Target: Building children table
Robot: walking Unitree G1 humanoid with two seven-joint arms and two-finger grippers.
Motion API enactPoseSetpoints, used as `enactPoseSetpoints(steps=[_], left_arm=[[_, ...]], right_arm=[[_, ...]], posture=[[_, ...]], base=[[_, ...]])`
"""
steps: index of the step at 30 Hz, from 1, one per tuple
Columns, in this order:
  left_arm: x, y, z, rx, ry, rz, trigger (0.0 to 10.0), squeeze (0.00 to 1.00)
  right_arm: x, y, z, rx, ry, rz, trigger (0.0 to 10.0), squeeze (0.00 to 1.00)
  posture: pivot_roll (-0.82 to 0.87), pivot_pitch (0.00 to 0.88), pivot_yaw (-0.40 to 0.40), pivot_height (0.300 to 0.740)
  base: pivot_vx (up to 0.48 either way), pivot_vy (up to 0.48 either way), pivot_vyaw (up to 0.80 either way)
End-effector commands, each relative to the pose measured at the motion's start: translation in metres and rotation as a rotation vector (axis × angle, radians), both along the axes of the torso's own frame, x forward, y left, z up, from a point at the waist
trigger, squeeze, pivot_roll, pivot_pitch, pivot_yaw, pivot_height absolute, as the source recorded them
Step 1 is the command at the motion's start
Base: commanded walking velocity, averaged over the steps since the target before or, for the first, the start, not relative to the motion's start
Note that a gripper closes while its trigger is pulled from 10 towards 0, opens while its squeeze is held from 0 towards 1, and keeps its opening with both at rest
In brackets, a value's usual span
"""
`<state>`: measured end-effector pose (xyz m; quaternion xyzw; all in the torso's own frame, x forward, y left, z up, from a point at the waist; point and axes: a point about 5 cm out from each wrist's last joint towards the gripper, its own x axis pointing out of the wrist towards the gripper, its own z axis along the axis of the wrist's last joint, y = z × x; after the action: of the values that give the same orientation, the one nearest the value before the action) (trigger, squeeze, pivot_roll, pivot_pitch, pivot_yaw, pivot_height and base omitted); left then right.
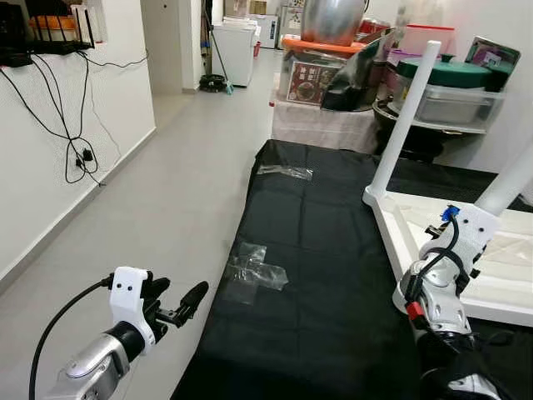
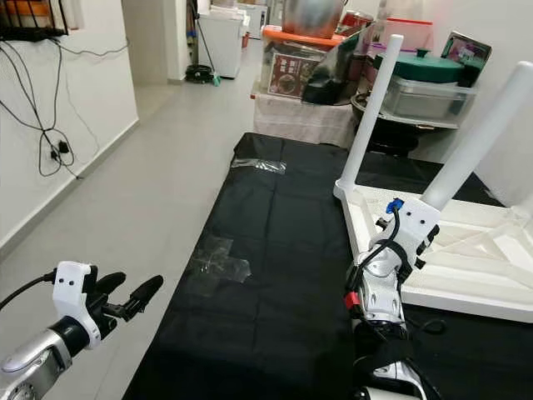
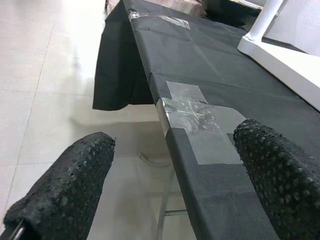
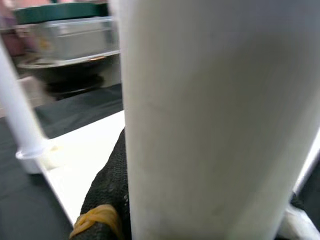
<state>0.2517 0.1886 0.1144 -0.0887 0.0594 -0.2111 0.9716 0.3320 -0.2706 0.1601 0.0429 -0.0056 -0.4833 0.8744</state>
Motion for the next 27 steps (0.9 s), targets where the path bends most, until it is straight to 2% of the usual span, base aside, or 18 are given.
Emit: enactPoseSetpoints(steps=[1,8,11,16,21,23,27], left_arm=[[-0.001,-0.002,-0.001,-0.008,0.01,-0.022,10.0,0.0],[-0.002,-0.003,-0.001,-0.018,0.01,-0.032,10.0,0.0],[-0.003,-0.002,-0.002,-0.02,0.014,-0.037,10.0,0.0],[-0.003,-0.004,-0.002,-0.02,0.015,-0.04,10.0,0.0],[-0.004,-0.004,-0.002,-0.02,0.016,-0.041,10.0,0.0],[-0.004,-0.004,-0.003,-0.018,0.017,-0.041,10.0,0.0],[-0.004,-0.004,-0.004,-0.016,0.019,-0.041,10.0,0.0]], right_arm=[[-0.03,-0.018,-0.055,0.041,0.289,-0.196,10.0,0.0],[-0.032,-0.016,-0.056,0.052,0.309,-0.231,10.0,0.0],[-0.024,-0.012,-0.047,-0.002,0.289,-0.158,10.0,0.0],[-0.017,-0.009,-0.039,-0.062,0.281,-0.104,10.0,0.0],[-0.014,-0.006,-0.036,-0.09,0.277,-0.054,10.0,0.0],[-0.01,-0.002,-0.035,-0.12,0.276,0.025,10.0,0.0],[-0.006,0.002,-0.035,-0.132,0.268,0.105,10.0,0.0]], posture=[[0.06,0.0,-0.063,0.74],[0.06,0.0,-0.065,0.74],[0.06,0.0,-0.065,0.74],[0.06,0.0,-0.07,0.74],[0.06,0.0,-0.072,0.74],[0.06,0.0,-0.072,0.74],[0.06,0.0,-0.072,0.74]], base=[[0.0,0.0,0.0],[0.0,0.0,0.0],[0.0,0.0,0.0],[0.0,0.0,0.0],[0.0,0.0,0.0],[0.0,0.0,0.0],[0.0,0.0,0.0]])
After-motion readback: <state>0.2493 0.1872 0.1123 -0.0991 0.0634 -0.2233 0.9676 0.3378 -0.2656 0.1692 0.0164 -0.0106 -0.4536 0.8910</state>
